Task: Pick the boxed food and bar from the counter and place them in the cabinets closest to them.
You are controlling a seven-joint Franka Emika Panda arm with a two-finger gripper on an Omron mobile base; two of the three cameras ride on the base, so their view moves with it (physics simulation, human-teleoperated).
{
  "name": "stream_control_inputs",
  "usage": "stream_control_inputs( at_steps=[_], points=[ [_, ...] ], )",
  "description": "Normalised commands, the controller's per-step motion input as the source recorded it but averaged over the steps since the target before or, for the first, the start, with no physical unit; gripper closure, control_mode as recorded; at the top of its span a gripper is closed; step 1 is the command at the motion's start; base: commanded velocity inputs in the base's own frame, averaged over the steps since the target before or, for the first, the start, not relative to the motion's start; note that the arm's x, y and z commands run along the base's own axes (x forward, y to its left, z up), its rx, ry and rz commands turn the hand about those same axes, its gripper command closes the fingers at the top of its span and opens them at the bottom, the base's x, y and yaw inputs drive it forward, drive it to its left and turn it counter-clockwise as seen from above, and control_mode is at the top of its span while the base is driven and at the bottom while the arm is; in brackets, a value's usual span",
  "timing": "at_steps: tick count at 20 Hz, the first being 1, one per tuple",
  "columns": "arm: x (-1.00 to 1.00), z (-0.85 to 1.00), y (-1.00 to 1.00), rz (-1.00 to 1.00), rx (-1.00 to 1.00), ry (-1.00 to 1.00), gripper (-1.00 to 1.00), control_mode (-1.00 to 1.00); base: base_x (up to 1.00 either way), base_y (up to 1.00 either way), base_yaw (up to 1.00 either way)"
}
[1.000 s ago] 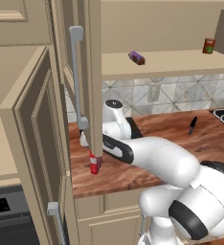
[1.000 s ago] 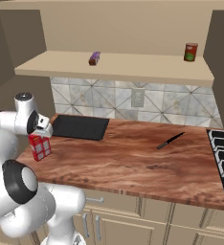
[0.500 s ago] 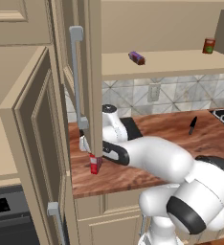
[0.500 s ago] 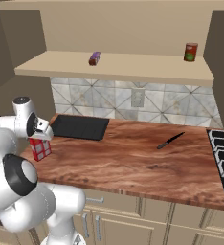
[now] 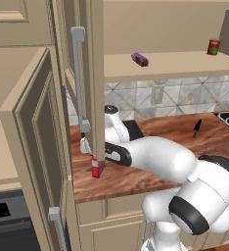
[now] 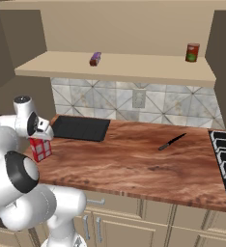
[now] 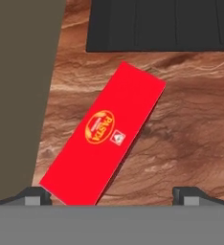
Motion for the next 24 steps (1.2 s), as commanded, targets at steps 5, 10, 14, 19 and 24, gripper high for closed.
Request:
stream_control_inputs(
  at_steps=[5, 10, 14, 19, 24],
  points=[
    [-0.01, 0.13, -0.03, 0.00, 0.03, 0.00, -1.00, -1.00, 0.00, 0.00, 0.00],
    [0.01, 0.05, 0.00, 0.00, 0.01, 0.00, -1.00, -1.00, 0.00, 0.00, 0.00],
    [0.14, -0.06, 0.04, -0.01, 0.00, -0.04, -1.00, -1.00, 0.00, 0.00, 0.00],
    [0.24, -0.07, 0.06, -0.02, 0.00, -0.05, -1.00, -1.00, 0.00, 0.00, 0.00],
    [0.16, -0.02, 0.05, -0.01, 0.00, -0.02, -1.00, -1.00, 0.00, 0.00, 0.00]
  ],
)
